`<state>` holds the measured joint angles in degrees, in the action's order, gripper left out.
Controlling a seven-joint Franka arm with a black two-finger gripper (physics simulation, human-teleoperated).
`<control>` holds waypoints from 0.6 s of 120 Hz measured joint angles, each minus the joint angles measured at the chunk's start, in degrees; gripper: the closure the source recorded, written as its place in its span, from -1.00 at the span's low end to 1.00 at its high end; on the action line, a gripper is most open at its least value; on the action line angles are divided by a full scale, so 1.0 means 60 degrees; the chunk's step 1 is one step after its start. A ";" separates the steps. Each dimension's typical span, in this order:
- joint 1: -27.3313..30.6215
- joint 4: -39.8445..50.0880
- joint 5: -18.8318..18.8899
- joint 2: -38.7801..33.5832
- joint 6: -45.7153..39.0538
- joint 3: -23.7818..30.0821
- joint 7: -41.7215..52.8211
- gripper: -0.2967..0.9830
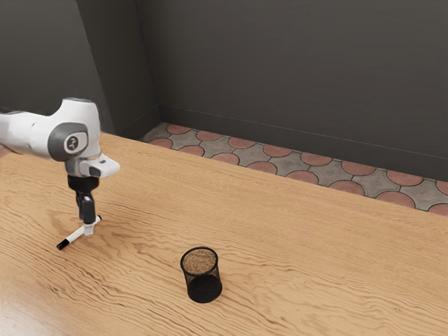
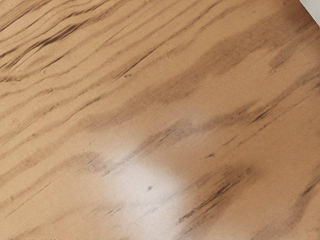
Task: Put the marker into the pen holder.
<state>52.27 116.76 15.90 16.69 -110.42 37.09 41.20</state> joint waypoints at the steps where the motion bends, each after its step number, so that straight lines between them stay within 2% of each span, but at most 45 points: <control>1: 0.0028 0.0031 -0.0003 0.0003 -0.0075 0.0000 -0.0006 -0.54; 20: 0.0348 0.0203 -0.0161 0.0094 -0.1225 -0.0002 -0.0172 -0.51; 43: 0.0578 0.0260 -0.0473 0.0269 -0.1868 -0.0015 -0.0495 -0.31; 72: 0.0797 0.0260 -0.0563 0.0488 -0.2154 -0.0016 -0.0798 -0.03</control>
<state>57.05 118.32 12.52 19.62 -123.34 37.00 36.42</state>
